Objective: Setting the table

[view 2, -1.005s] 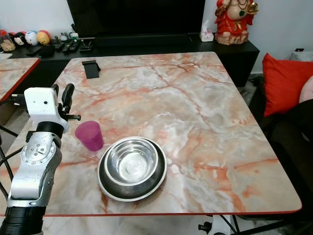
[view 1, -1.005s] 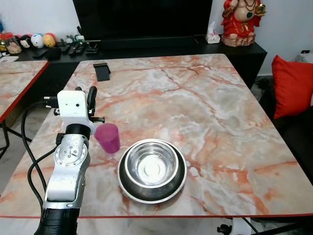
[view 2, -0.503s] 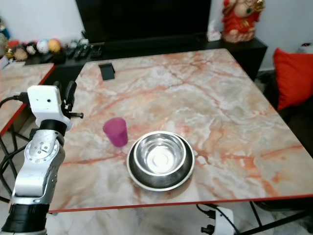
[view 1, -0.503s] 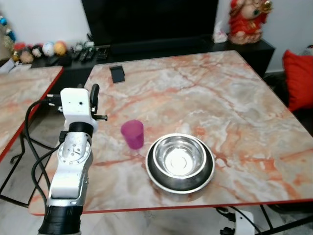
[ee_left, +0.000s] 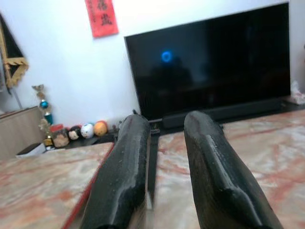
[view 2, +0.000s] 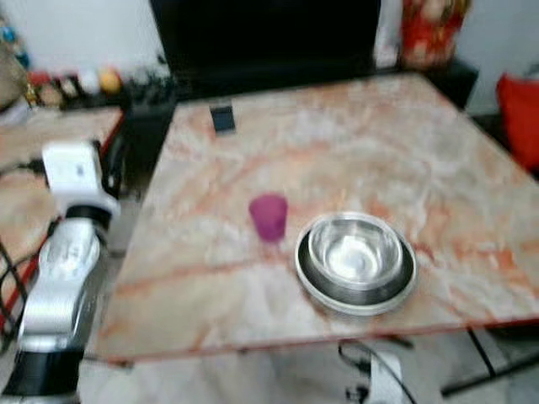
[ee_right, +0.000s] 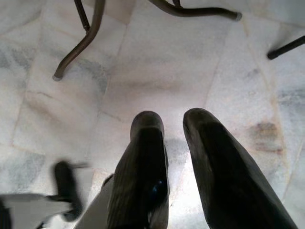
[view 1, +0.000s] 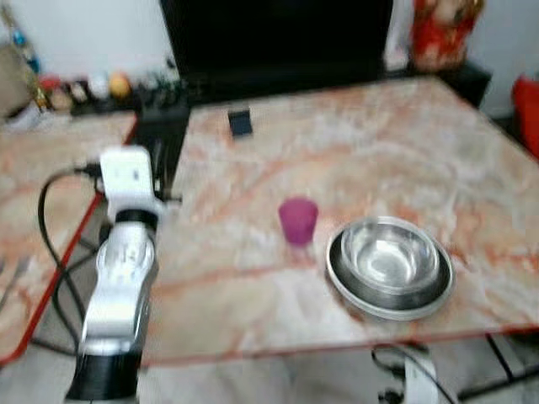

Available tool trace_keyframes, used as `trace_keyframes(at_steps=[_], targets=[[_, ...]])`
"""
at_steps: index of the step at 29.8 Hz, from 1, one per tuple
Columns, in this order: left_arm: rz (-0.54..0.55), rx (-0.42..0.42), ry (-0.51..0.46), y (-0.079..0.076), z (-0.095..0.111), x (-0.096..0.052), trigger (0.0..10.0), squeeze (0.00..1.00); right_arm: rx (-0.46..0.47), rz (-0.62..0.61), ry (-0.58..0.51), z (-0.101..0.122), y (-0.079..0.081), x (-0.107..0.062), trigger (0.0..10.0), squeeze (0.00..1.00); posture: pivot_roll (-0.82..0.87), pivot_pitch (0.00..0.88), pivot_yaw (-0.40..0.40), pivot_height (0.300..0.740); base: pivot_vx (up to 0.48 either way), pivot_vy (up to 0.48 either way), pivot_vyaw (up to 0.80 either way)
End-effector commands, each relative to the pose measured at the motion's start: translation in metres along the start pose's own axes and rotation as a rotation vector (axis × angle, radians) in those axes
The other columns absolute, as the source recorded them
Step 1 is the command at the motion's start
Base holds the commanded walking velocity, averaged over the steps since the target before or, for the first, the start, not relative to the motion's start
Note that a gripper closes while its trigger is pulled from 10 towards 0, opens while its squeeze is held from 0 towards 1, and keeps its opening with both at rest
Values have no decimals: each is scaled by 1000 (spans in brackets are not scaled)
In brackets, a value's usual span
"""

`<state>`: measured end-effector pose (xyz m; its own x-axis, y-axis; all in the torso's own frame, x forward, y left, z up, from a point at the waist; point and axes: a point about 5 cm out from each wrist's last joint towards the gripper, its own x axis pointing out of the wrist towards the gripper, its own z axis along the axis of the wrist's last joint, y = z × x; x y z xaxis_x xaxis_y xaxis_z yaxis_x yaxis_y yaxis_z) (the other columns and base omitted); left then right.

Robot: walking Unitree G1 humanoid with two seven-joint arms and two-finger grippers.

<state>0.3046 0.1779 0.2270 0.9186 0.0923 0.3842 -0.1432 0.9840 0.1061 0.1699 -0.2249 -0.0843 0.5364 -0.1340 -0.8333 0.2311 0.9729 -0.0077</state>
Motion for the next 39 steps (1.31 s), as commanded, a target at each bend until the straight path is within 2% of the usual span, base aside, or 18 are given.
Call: trace_keyframes(at_steps=[1,8,10,11,12,14,15,16,18,20,22,25,26,27,28,32,34,39], targets=[[58,44,-8,15,1,-2,10000,0,13,27,-6,2,12,1,10000,0,-57,0,66,740,0,442,0],[63,57,13,20,-4,-6,10000,0,8,26,-5,2,11,1,10000,0,-55,0,64,740,0,410,0],[38,50,52,18,-11,-7,10000,0,7,27,-5,2,11,1,10000,0,-52,0,64,740,0,270,0],[-11,21,139,14,-28,-12,10000,0,5,26,-5,2,11,1,10000,0,-52,0,64,740,0,0,0],[-11,21,139,14,-28,-12,10000,0,5,26,-5,2,11,1,10000,0,-52,0,64,740,0,0,0],[-36,4,236,14,-52,-25,10000,0,5,28,-4,2,11,1,10000,0,-56,0,68,740,0,0,0],[-36,4,236,14,-52,-25,10000,0,5,28,-4,2,11,1,10000,0,-56,0,68,740,0,0,0],[-32,-3,287,16,-62,-29,10000,0,5,29,-5,2,11,1,10000,0,-57,0,66,740,0,0,0],[-27,-45,314,16,-67,-34,10000,0,4,29,-5,2,11,1,10000,0,-54,0,67,740,0,0,0],[-61,-59,368,15,-78,-41,10000,0,3,28,-4,2,11,1,10000,0,-53,0,66,740,0,0,0],[-129,-25,436,13,-95,-55,10000,0,-1,27,-4,2,11,1,10000,0,-53,0,65,740,0,0,0],[-180,-22,495,10,-107,-65,10000,0,0,26,-4,2,11,1,10000,0,-53,0,65,740,0,0,0],[-215,-16,542,9,-116,-73,10000,0,-1,27,-4,2,11,1,10000,0,-53,0,65,740,0,0,0],[-215,-16,542,9,-116,-73,10000,0,-1,27,-4,2,11,1,10000,0,-53,0,65,740,0,0,0],[-243,13,571,8,-124,-81,10000,0,-2,27,-5,2,11,1,10000,0,-52,0,66,740,0,0,0],[-262,27,648,9,-142,-101,10000,0,-3,28,-6,3,11,1,10000,0,-54,0,65,740,0,0,0],[-263,28,658,10,-145,-103,10000,0,-3,28,-6,3,11,1,10000,0,-53,0,64,740,0,0,0],[-283,92,765,18,-169,-129,10000,0,-8,28,-5,3,11,1,10000,0,-53,0,64,740,0,0,0]])
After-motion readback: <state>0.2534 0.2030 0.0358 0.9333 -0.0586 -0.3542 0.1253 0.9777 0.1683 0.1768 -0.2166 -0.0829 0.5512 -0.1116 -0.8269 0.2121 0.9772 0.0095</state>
